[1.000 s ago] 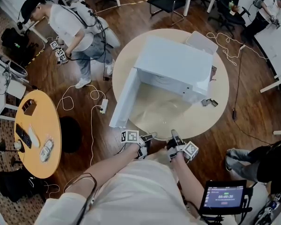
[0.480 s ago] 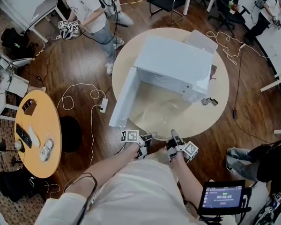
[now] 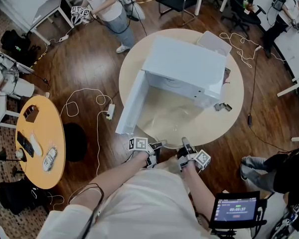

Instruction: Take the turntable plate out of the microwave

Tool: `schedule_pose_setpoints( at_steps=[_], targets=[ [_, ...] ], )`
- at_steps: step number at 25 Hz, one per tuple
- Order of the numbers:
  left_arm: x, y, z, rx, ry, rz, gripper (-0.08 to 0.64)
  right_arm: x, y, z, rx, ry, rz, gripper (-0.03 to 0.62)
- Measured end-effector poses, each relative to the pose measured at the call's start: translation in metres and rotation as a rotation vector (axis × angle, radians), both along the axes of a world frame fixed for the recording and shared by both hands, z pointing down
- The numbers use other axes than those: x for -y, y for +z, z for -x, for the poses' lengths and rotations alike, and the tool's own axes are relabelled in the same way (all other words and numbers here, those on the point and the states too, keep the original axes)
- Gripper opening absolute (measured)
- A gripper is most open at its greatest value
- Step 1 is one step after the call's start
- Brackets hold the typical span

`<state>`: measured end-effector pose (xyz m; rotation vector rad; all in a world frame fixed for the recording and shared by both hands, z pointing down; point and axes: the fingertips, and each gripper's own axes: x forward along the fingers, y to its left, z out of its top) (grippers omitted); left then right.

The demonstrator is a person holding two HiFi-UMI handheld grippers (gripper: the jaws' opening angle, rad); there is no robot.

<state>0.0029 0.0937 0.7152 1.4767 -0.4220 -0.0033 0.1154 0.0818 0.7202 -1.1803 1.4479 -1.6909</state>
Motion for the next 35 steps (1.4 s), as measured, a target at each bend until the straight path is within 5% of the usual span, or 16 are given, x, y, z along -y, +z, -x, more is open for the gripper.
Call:
schedule_pose_setpoints(
  at_steps=[35],
  targets=[
    [0.000, 0.012, -0.002, 0.029, 0.040, 0.019, 0.055, -0.001, 0.015, -0.001, 0.003, 0.008, 0.032, 0.029]
  ],
)
